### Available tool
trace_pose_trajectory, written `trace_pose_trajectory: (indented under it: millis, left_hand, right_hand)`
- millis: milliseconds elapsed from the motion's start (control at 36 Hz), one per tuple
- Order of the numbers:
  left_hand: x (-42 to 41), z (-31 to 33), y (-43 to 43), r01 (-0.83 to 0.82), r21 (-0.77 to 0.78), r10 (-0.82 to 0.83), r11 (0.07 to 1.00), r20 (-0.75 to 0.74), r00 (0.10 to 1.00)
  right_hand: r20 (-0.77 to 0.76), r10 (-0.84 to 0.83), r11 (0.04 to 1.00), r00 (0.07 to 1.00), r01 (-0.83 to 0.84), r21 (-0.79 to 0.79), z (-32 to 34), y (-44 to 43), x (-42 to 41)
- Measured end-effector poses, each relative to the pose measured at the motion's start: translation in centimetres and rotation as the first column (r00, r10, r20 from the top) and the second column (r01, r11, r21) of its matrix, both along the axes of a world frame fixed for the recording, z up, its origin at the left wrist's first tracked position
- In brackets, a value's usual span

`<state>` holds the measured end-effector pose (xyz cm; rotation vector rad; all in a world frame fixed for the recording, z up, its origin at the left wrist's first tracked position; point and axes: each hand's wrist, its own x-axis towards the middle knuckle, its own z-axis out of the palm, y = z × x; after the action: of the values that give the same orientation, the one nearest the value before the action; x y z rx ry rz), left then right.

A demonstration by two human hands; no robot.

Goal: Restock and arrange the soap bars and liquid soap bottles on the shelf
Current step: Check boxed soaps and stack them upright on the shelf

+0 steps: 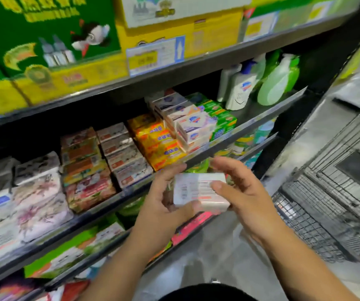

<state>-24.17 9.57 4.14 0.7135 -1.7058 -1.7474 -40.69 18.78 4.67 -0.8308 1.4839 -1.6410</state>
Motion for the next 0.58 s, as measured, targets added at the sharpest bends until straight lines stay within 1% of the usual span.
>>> trace_pose_trajectory:
  millis: [28,83,111,139,167,194,250,306,333,361,417,472,528,583]
  left_hand:
    - [-0.7,-0.5,0.2,0.052,-0.047,-0.050,0.998,0.026,0.998]
    - [-2.2,-1.0,0.8,0.150,-0.193,-0.129,0.970,0.121,0.984]
    - [-3.0,-1.0,1.0,0.168,-0.277,-0.123,0.946,0.174,0.977]
    - [-3.8,-0.9,1.2,0.159,-0.360,-0.083,0.919,0.216,0.973]
    - [-4.6,-0.8,1.4,0.137,-0.409,-0.038,0.902,0.240,0.970]
    - [-5.3,-0.7,1.4,0.107,-0.420,0.001,0.901,0.250,0.968]
    - [-6.7,-0.9,1.6,0.070,-0.370,0.030,0.926,0.258,0.966]
    - [-8.0,-1.1,2.0,0.058,-0.288,0.023,0.956,0.268,0.963]
    - [-8.6,-1.1,2.3,0.053,-0.257,0.017,0.965,0.265,0.964]
    - [-9.2,-1.1,2.5,0.042,-0.258,0.028,0.965,0.261,0.965]
    - [-10.3,-1.1,3.1,0.002,-0.299,0.079,0.954,0.258,0.963]
    - [-11.1,-0.6,3.7,-0.027,-0.305,0.108,0.952,0.252,0.962]
    - [-11.9,-0.2,4.4,-0.054,-0.247,0.114,0.967,0.238,0.965]
    - [-12.5,0.4,5.0,-0.094,-0.095,0.111,0.991,0.195,0.975]
  right_hand:
    - [-0.003,-0.030,1.000,1.000,0.030,-0.002,0.0,0.3,-1.0]
    - [0.020,-0.050,0.999,0.999,0.049,0.023,-0.2,1.1,-2.8]
    - [0.057,-0.035,0.999,0.998,0.032,0.038,-0.3,1.5,-3.6]
    - [0.113,0.006,0.999,0.994,-0.011,0.043,-0.5,1.9,-4.6]
    - [0.190,0.060,0.997,0.980,-0.069,0.039,-0.5,2.3,-5.4]
    - [0.268,0.123,0.991,0.955,-0.133,0.020,-0.6,2.7,-6.3]
    - [0.363,0.232,0.971,0.902,-0.239,-0.027,-0.7,3.7,-8.0]
    - [0.367,0.302,0.951,0.880,-0.303,-0.054,-0.9,4.6,-9.7]
    - [0.344,0.316,0.947,0.884,-0.318,-0.052,-1.0,4.9,-10.5]
    - [0.297,0.315,0.947,0.901,-0.320,-0.035,-1.1,5.1,-11.2]
    - [0.164,0.286,0.956,0.944,-0.293,0.018,-1.1,4.9,-12.5]
    - [0.061,0.244,0.968,0.968,-0.247,0.049,-1.1,4.6,-13.4]
    - [0.008,0.230,0.972,0.973,-0.230,0.039,-1.2,4.2,-14.0]
    - [0.004,0.233,0.972,0.973,-0.233,0.032,-1.4,3.8,-14.3]
